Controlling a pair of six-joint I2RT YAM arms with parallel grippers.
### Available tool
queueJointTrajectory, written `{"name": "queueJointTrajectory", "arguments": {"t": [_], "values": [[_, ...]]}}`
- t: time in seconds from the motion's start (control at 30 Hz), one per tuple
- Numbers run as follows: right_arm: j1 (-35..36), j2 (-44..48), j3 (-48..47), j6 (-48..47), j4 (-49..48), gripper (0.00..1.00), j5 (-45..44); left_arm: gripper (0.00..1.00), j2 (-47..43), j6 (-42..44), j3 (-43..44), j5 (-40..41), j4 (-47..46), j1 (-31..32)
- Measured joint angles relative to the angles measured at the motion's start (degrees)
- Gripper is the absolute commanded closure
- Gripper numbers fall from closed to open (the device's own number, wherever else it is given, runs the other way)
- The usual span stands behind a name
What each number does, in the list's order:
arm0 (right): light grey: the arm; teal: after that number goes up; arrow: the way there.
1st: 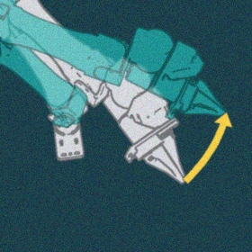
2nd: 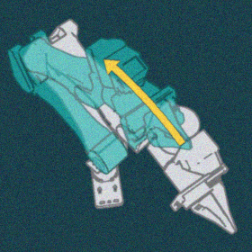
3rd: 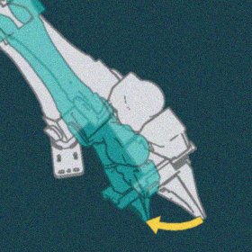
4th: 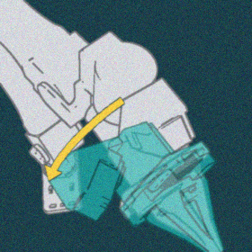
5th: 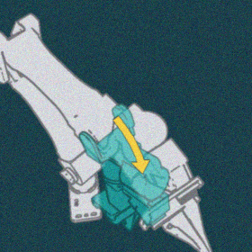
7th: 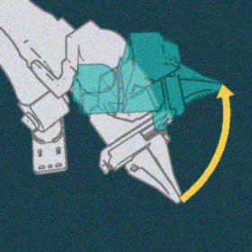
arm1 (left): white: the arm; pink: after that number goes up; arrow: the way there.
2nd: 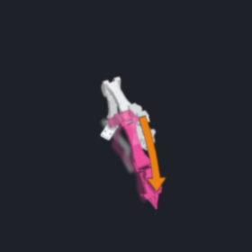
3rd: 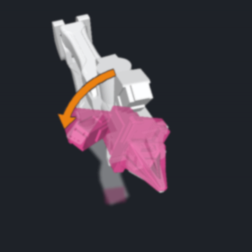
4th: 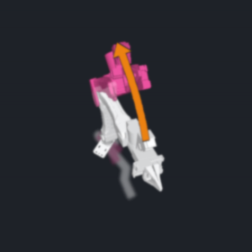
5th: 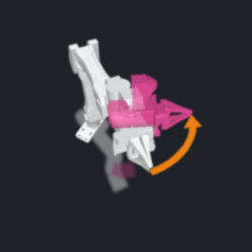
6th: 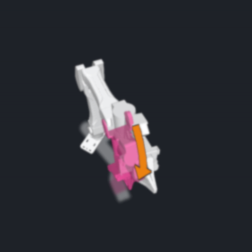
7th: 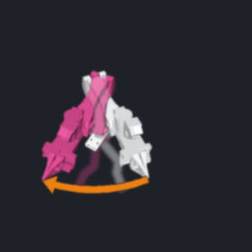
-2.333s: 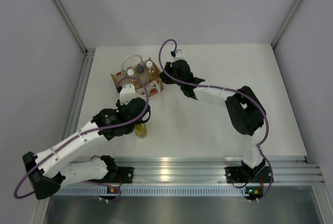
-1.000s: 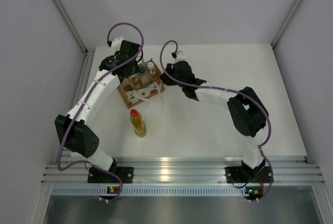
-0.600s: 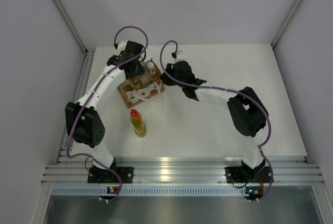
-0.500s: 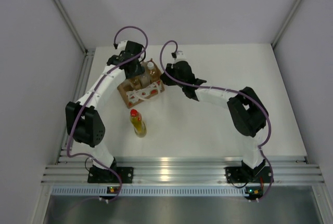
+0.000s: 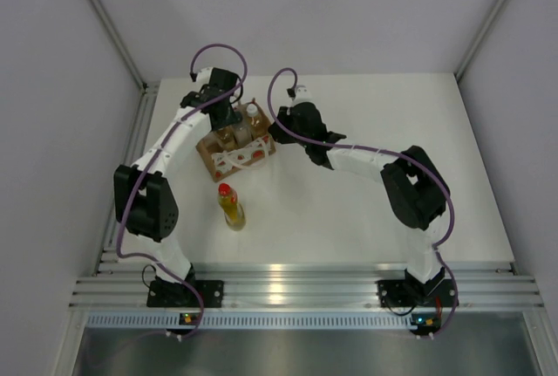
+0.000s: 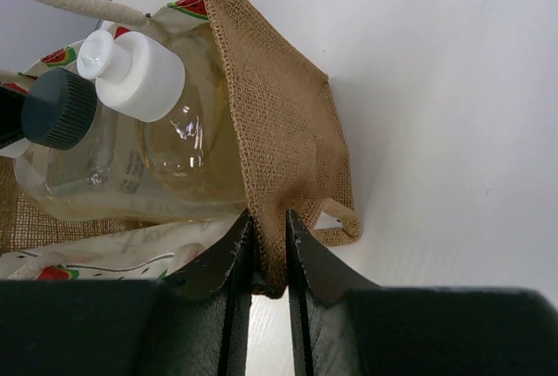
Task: Take the personal care products out of the canvas bag
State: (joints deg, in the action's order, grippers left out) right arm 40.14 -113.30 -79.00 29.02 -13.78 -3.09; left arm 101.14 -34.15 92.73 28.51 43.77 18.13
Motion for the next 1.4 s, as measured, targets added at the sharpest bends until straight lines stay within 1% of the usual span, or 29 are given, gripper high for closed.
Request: {"name": "queueJointTrajectory", "arguments": {"t": [0.03,0.07,0.13,0.17,0.2,0.27,0.3,0.53,0.77,1.13,1.4], "values": [[0.0,0.0,0.0,0.0,0.0,0.97,0.02,0.51,0.2,0.09,0.07,-0.2,-0.22,-0.04],[0.0,0.0,0.0,0.0,0.0,0.97,0.04,0.6,0.42,0.09,0.2,-0.31,-0.31,-0.04],[0.0,0.0,0.0,0.0,0.0,0.97,0.11,0.69,0.63,-0.02,0.42,-0.7,-1.18,-0.04],[0.0,0.0,0.0,-0.02,0.0,0.97,0.13,0.76,0.66,0.24,0.74,-0.7,-1.11,-0.04],[0.0,0.0,0.0,0.0,0.0,0.97,0.13,0.79,0.66,0.42,0.72,-0.9,-0.9,-0.02],[0.0,0.0,0.0,-0.02,0.02,0.97,0.15,0.88,0.66,0.68,0.74,-1.03,-0.81,-0.04],[0.0,0.0,0.0,0.0,0.0,0.97,0.15,1.0,0.66,0.79,0.74,-1.09,-0.81,-0.04],[0.0,0.0,0.0,0.0,0.0,0.97,0.15,1.0,0.59,2.16,0.98,-1.79,-0.5,-0.04],[-0.02,0.0,0.0,0.09,0.02,0.97,0.13,1.0,-1.31,4.87,1.46,-4.37,1.55,-0.09],[-0.02,-0.02,0.0,0.42,0.04,0.97,0.11,1.0,-6.21,7.98,8.66,-6.45,6.56,-0.15],[-0.02,0.0,0.0,0.66,0.09,0.98,-0.15,1.0,-10.12,9.03,13.33,-11.08,12.33,-0.17]]}}
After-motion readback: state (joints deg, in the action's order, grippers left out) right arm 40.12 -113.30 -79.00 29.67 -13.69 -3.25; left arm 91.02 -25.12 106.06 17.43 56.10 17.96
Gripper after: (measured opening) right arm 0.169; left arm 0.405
